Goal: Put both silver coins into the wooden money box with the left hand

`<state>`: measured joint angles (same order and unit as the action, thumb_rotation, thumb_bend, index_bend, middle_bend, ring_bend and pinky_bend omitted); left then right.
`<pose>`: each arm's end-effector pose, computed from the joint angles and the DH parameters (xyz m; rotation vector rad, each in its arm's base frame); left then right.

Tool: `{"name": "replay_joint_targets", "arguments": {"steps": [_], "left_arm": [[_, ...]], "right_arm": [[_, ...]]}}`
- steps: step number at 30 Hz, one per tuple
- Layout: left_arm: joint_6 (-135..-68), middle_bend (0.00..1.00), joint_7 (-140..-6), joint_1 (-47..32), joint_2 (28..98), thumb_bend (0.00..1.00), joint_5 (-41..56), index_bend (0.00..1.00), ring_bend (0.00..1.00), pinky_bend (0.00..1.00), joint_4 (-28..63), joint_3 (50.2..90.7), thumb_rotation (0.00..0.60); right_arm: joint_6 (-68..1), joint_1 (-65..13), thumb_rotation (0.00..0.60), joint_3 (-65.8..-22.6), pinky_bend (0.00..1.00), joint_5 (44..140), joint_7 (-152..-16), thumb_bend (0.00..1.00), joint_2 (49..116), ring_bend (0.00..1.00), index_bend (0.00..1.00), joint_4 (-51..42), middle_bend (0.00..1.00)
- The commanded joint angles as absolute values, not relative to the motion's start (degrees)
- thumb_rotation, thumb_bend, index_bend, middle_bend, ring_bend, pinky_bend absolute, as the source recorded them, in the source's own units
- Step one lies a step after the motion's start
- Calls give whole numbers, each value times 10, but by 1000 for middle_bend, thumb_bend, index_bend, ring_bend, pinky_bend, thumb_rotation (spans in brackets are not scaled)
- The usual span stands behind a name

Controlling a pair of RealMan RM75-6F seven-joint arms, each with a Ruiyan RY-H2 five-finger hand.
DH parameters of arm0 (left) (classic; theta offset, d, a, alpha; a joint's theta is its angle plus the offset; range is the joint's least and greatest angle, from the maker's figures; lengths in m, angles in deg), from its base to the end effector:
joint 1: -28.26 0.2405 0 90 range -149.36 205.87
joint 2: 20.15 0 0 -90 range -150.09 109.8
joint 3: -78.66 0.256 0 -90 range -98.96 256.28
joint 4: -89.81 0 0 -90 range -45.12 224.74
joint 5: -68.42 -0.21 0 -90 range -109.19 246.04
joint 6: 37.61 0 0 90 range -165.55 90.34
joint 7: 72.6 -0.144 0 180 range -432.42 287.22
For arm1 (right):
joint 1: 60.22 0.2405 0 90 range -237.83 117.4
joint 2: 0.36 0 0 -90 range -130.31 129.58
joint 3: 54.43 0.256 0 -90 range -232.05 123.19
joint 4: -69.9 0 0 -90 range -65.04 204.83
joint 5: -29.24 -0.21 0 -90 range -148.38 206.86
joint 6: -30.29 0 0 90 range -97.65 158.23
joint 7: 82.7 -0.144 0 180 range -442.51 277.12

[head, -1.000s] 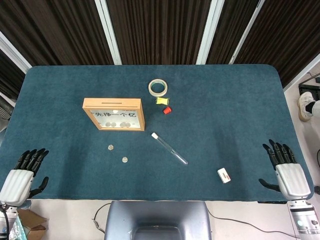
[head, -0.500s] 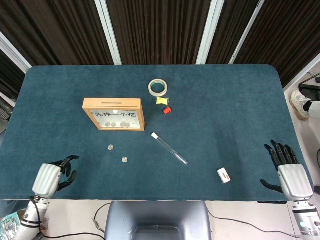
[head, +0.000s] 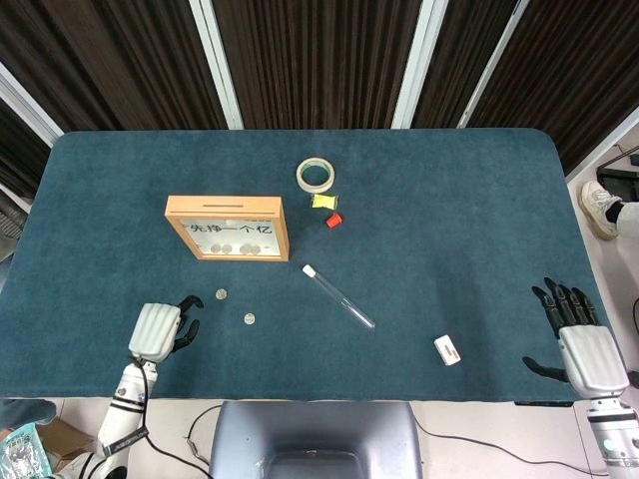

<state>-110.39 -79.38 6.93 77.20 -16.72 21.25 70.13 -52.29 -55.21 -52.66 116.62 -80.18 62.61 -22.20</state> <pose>-0.2453 0.2781 -0.0117 -1.5816 -0.8861 -1.0447 -0.3139 -0.1777 0.1563 1.4630 -0.8838 0.8309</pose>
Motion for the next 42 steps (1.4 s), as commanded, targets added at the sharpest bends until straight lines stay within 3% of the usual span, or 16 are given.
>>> {"name": "replay_joint_targets", "arguments": {"steps": [1, 22, 42], "left_arm": [[-1088, 1000, -819, 48, 802, 420, -148, 434, 1000, 1000, 246, 686, 600], [-1036, 1000, -865, -20, 898, 394, -84, 461, 1000, 1000, 361, 656, 600], [-1020, 1000, -890, -32, 912, 394, -50, 440, 1000, 1000, 388, 659, 600]], "right_arm": [[-519, -551, 600, -526, 0, 1163, -800, 137, 626, 0, 0, -222, 0], [-515, -548, 600, -523, 0, 1157, -798, 137, 629, 0, 0, -222, 0], [-517, -549, 600, -524, 0, 1159, -803, 137, 627, 0, 0, -222, 0]]}}
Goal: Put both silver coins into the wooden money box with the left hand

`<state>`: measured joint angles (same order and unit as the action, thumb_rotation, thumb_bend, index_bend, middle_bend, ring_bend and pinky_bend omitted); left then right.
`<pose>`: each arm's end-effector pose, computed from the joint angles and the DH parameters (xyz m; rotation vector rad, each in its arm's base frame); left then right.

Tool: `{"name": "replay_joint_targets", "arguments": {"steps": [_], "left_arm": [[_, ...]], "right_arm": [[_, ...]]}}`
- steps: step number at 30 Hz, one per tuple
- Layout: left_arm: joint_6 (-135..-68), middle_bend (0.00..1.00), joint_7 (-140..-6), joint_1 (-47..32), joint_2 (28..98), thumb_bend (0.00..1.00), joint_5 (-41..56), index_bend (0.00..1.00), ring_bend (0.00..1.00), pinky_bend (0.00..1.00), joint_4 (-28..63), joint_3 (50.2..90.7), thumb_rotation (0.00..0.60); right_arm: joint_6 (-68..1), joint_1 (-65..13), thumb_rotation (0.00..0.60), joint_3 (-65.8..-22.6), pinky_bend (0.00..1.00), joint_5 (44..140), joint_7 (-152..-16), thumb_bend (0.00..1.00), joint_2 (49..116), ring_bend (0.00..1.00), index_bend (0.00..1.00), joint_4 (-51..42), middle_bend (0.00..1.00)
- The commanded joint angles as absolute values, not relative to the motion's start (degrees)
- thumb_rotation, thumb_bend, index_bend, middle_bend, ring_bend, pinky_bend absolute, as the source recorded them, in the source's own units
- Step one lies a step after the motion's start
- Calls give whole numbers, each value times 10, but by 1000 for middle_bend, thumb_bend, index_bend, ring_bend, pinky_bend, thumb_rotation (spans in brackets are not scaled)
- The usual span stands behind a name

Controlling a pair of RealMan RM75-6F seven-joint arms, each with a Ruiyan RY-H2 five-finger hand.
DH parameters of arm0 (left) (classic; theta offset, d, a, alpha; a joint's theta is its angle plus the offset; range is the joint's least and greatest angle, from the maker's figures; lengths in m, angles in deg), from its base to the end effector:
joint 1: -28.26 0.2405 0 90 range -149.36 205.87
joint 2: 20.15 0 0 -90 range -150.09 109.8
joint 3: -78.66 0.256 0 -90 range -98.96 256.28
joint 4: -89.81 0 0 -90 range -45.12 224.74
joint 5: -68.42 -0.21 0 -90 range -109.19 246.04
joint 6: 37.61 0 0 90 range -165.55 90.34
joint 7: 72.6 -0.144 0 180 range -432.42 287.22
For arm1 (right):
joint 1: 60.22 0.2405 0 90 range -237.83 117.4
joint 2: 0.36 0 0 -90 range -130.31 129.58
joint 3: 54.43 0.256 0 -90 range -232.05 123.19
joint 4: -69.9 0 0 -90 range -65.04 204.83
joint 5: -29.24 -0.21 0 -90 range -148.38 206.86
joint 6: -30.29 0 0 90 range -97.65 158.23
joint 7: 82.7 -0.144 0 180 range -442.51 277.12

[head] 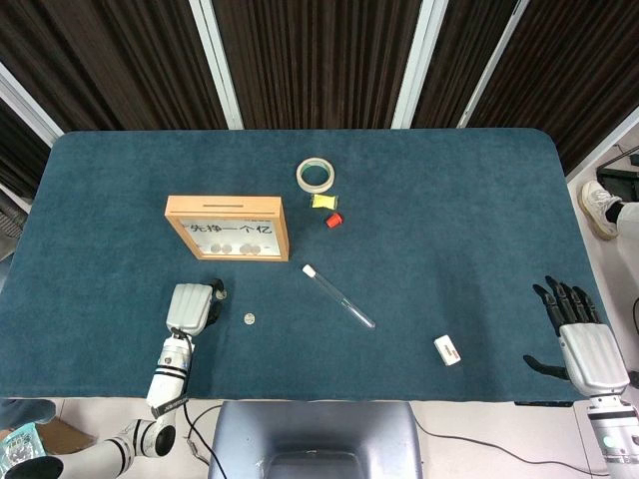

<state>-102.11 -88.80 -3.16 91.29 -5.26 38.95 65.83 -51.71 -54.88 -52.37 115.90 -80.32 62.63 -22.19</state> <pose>-0.2286 0.3310 -0.0709 -1.5844 -0.8470 -0.8376 -0.3147 -0.1806 0.1563 1.4572 -0.8914 0.8282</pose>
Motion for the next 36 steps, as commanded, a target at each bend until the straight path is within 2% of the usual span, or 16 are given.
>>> {"name": "replay_joint_targets", "arguments": {"steps": [1, 36], "left_arm": [[-1019, 1000, -891, -33, 912, 394, -49, 440, 1000, 1000, 388, 658, 600], [-1012, 1000, -900, -43, 909, 393, -28, 440, 1000, 1000, 382, 660, 600]], "right_arm": [[-517, -549, 600, -524, 0, 1159, -802, 137, 627, 0, 0, -222, 0], [-520, -550, 600, -523, 0, 1157, -808, 137, 624, 0, 0, -222, 0]]}}
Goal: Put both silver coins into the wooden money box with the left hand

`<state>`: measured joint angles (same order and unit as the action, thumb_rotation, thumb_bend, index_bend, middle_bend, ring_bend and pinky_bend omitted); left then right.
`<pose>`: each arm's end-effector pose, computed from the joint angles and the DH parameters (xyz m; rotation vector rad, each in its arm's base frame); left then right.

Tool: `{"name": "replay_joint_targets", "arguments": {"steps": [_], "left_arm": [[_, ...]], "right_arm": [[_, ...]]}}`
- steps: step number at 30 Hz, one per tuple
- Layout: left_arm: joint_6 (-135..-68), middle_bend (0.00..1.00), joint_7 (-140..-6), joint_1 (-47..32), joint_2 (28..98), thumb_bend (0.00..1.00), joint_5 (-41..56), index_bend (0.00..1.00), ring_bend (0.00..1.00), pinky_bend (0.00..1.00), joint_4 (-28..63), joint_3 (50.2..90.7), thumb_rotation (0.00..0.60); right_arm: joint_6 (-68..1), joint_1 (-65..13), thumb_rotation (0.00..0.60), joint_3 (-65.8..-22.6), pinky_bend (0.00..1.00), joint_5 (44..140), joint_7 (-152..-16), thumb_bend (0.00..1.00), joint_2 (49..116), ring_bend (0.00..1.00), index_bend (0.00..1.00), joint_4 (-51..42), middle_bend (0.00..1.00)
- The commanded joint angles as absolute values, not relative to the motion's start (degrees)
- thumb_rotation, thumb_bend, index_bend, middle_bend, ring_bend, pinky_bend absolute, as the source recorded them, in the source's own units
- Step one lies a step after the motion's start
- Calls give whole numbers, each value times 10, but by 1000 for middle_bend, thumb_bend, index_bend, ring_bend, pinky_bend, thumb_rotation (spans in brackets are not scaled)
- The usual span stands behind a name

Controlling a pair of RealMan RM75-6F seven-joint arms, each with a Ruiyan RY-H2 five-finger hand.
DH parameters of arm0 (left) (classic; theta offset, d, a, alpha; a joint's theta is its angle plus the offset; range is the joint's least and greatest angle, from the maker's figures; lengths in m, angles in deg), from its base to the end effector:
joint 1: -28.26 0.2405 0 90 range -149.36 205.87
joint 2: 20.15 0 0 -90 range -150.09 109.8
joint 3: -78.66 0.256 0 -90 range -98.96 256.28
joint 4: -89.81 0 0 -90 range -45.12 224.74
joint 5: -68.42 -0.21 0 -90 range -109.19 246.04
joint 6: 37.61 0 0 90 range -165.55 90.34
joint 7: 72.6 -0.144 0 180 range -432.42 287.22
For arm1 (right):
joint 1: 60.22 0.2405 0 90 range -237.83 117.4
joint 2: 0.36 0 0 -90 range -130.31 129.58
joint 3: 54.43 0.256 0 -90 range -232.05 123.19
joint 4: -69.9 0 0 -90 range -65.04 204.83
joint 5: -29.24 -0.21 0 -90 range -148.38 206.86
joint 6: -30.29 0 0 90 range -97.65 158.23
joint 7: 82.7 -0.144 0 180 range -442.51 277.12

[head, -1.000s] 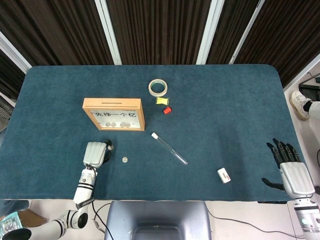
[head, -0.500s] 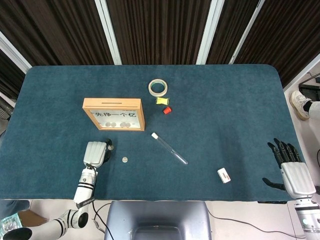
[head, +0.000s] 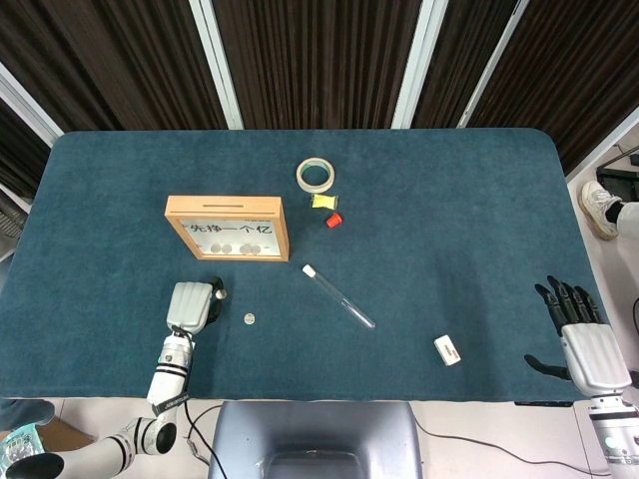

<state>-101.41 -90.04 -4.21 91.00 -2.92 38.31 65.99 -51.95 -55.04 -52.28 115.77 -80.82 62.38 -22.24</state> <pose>-0.2268 0.3349 -0.0714 -1.5844 -0.8585 -0.8188 -0.3153 -0.1801 0.1586 1.4482 -0.8941 0.8327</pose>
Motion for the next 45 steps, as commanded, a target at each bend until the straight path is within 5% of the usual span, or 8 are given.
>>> {"name": "replay_joint_targets", "arguments": {"steps": [1, 45], "left_arm": [[-1011, 1000, -901, -43, 908, 393, -27, 440, 1000, 1000, 382, 660, 600], [-1021, 1000, -839, -57, 931, 391, -31, 538, 1000, 1000, 437, 651, 600]], "right_arm": [[-520, -551, 600, -523, 0, 1157, -809, 137, 624, 0, 0, -222, 0], [-510, -547, 600, -521, 0, 1149, -797, 137, 627, 0, 0, -222, 0]]}}
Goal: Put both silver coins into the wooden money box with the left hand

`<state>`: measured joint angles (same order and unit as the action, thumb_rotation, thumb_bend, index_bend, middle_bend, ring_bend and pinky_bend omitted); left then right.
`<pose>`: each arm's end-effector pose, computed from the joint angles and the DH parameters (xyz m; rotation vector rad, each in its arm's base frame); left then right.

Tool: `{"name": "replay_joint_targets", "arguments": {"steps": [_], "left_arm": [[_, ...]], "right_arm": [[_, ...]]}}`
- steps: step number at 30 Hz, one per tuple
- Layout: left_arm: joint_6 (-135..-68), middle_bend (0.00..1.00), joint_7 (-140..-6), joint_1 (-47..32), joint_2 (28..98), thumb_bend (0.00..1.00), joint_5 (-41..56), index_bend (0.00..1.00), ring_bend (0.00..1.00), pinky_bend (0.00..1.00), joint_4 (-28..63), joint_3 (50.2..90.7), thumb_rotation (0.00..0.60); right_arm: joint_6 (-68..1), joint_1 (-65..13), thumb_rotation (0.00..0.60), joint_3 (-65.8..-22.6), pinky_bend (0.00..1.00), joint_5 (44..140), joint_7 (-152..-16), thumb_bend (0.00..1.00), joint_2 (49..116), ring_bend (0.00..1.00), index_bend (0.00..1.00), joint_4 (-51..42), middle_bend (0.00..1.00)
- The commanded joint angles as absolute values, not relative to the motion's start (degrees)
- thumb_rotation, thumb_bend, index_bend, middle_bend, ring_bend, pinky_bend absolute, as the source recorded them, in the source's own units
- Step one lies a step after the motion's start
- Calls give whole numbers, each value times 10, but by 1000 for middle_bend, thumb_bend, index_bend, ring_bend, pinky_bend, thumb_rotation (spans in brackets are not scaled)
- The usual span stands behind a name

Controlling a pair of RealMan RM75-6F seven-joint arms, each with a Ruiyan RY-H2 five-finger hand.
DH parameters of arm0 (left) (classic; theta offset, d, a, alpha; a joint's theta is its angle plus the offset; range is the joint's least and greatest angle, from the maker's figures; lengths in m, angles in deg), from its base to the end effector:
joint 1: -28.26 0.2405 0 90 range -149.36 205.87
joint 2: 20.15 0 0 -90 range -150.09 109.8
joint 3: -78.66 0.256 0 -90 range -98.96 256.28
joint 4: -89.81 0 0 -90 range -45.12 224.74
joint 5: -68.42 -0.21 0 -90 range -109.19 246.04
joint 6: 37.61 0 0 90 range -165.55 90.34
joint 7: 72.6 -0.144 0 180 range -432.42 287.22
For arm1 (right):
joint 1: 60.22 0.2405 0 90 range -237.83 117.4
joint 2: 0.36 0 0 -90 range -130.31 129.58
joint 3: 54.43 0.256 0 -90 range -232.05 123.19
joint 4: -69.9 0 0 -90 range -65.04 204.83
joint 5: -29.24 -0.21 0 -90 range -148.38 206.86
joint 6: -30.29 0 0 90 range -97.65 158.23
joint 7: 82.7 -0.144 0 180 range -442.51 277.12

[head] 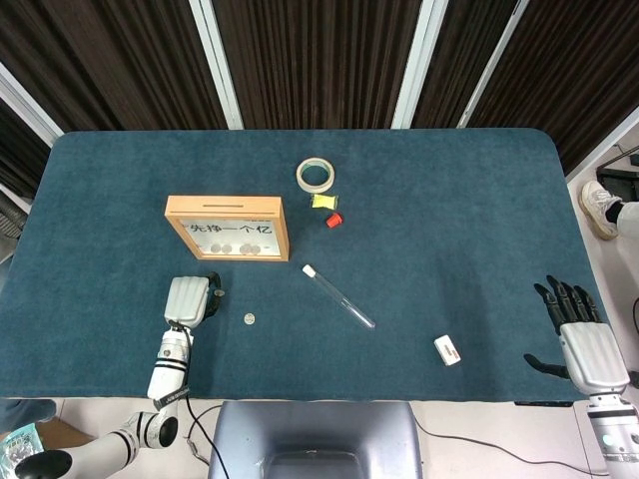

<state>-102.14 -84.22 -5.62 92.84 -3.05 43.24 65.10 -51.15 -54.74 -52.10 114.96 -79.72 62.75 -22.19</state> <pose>-0.2286 0.3456 -0.0689 -1.5269 -0.8870 -0.8774 -0.3164 -0.1823 0.1560 1.4501 -0.8942 0.8132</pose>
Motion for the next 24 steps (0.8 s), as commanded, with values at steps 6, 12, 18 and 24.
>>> {"name": "replay_joint_targets", "arguments": {"steps": [6, 12, 18, 24], "left_arm": [[-1022, 1000, -832, -59, 936, 408, -33, 556, 1000, 1000, 444, 651, 600], [-1024, 1000, -830, -61, 943, 479, -32, 560, 1000, 1000, 453, 649, 600], [-1028, 1000, -831, -61, 944, 547, -33, 571, 1000, 1000, 452, 647, 600], [-1032, 1000, -831, -60, 938, 520, -34, 584, 1000, 1000, 446, 647, 600]], "right_arm": [[-510, -547, 600, -520, 0, 1146, -796, 137, 625, 0, 0, -225, 0], [-509, -547, 600, -520, 0, 1145, -797, 137, 624, 0, 0, -225, 0], [-509, -547, 600, -520, 0, 1145, -799, 137, 624, 0, 0, -224, 0], [-510, -547, 600, -520, 0, 1145, -799, 137, 623, 0, 0, -225, 0]]}}
